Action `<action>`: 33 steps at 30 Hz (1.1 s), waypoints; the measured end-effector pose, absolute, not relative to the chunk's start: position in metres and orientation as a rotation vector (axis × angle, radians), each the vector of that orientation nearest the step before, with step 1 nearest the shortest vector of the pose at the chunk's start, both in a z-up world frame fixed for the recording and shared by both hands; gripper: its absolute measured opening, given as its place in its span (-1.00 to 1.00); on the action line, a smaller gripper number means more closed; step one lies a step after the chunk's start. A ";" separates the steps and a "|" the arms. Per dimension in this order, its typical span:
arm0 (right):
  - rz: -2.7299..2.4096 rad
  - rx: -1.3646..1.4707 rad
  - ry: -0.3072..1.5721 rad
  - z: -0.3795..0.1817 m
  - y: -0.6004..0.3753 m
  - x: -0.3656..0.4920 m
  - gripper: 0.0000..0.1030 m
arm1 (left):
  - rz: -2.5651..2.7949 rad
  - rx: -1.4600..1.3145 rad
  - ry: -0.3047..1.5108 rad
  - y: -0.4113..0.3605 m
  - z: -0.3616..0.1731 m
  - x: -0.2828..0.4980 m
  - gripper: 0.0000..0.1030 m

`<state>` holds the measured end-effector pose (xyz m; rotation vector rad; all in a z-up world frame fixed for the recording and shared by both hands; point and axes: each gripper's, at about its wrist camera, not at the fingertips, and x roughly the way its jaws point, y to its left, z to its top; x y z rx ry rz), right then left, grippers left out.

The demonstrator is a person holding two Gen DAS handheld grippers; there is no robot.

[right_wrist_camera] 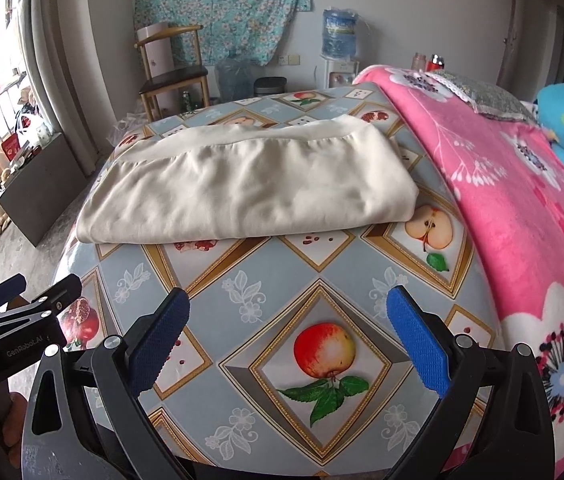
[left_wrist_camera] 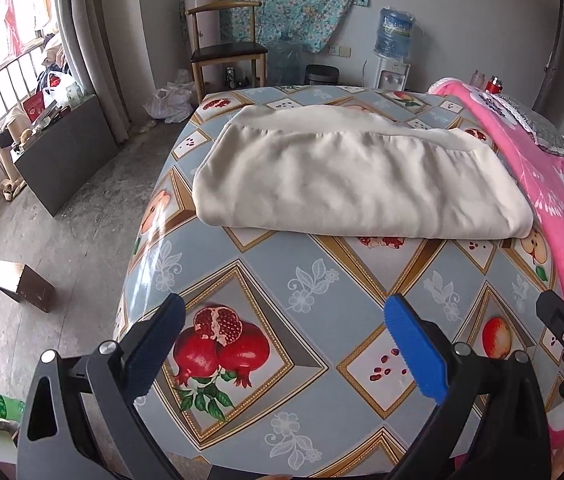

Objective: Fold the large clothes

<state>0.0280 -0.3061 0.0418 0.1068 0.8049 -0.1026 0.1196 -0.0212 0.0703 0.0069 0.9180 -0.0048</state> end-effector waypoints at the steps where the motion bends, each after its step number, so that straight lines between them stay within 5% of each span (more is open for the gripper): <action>1: -0.104 0.107 0.804 0.042 -0.307 0.028 0.86 | -0.007 0.003 0.923 -0.023 0.070 0.120 0.90; 33: -0.133 0.052 0.816 0.041 -0.315 0.035 0.86 | -0.004 0.025 0.916 -0.031 0.072 0.118 0.90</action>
